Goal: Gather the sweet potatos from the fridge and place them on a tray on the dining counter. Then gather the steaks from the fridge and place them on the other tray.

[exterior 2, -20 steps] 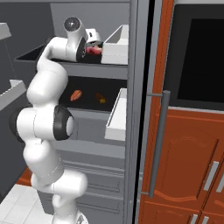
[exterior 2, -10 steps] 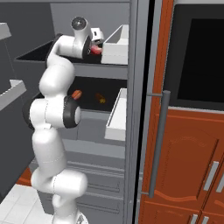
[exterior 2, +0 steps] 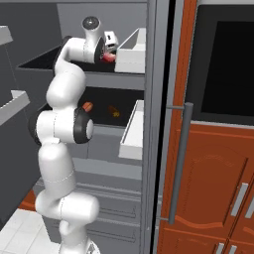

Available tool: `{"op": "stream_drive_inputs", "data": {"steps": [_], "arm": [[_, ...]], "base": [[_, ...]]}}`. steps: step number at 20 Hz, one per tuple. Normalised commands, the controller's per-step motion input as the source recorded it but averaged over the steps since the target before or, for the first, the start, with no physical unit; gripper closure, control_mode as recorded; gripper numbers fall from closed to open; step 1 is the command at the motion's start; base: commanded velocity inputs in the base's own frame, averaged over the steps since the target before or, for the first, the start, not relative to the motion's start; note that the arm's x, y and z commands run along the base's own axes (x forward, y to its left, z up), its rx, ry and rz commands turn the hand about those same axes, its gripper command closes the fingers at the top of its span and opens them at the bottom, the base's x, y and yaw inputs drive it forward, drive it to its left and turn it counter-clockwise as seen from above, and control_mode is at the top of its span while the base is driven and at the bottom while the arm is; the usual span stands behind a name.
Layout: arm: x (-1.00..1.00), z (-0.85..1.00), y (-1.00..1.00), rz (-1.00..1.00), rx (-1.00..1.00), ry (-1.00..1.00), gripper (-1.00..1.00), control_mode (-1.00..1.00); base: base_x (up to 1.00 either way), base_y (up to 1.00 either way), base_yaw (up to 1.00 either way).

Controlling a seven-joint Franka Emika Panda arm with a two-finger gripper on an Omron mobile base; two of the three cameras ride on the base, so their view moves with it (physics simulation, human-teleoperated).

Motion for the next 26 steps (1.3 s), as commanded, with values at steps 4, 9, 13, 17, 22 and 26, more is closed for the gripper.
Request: {"op": "stream_drive_inputs", "data": {"steps": [4, 9, 13, 17, 22, 26], "arm": [[0.14, -0.35, 0.00, 0.00, -0.03, -0.01, -1.00, -1.00], [0.05, -0.30, 0.00, 0.01, -0.04, 0.00, 1.00, -1.00], [0.00, 0.00, 0.00, 0.00, 0.00, 0.00, 1.00, -1.00], [-0.21, 0.05, 0.00, 0.00, 0.00, -0.08, 1.00, -1.00], [-0.89, 0.10, 0.00, 0.02, -0.04, -0.21, 1.00, -1.00], [-0.99, 0.00, 0.00, 0.00, -0.01, -0.12, 1.00, -1.00]], "base": [[0.00, 0.00, 0.00], [0.00, 0.00, 0.00], [0.00, 0.00, 0.00], [0.00, 0.00, 0.00], [0.00, 0.00, 0.00], [0.00, 0.00, 0.00]]}}
